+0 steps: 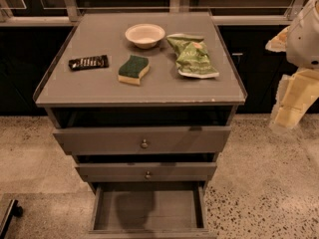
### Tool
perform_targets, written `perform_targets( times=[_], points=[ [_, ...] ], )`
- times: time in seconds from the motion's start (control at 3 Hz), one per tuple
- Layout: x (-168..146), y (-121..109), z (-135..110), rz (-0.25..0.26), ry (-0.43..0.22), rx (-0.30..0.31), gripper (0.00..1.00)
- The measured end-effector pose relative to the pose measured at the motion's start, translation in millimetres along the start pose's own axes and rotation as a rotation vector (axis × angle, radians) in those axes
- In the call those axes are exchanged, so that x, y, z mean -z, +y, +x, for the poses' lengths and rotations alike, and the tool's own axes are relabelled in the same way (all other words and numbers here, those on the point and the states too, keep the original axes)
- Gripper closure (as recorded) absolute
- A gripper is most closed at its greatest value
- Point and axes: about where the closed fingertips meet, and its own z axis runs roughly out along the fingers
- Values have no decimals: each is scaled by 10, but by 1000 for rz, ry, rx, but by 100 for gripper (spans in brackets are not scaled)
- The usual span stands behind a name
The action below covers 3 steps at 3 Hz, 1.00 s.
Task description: Place green jalapeno chip bag into bottom drawer
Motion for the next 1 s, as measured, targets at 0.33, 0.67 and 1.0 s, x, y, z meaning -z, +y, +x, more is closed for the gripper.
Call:
perform_targets(
  times=[0.33, 0.67, 1.0],
  points=[
    [3, -2, -3, 2, 0, 1, 0],
    [29, -127, -46, 42, -16, 33, 0],
    [-49, -491, -153, 69, -98, 102, 0]
  ],
)
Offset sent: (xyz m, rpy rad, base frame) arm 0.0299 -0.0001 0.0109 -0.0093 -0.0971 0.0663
